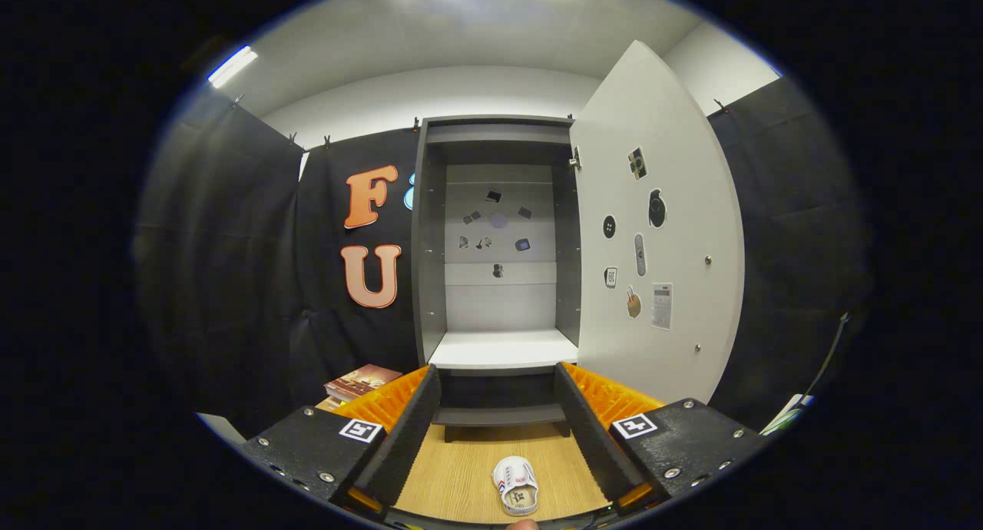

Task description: Open the shoe cabinet door, grab the shoes and put them into the shoe cabinet, then close the shoe cabinet door.

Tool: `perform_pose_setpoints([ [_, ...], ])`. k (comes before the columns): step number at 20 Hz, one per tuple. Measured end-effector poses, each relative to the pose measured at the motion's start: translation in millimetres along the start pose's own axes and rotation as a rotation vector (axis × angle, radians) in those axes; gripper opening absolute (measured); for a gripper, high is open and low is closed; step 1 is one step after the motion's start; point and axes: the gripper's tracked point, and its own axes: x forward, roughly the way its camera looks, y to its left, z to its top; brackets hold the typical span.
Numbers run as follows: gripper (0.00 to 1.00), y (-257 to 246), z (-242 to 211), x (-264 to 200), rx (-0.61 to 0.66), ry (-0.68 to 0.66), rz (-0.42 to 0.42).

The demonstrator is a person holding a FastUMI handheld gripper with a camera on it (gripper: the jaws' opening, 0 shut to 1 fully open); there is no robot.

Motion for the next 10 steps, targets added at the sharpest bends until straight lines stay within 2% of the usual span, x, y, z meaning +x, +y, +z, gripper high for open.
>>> perform_pose_setpoints([
  [6, 0.94, 4, -31, 16, -0.006, 0.058, -0.01],
  [10, 0.93, 4, -87, 32, 0.018, 0.176, 0.005],
])
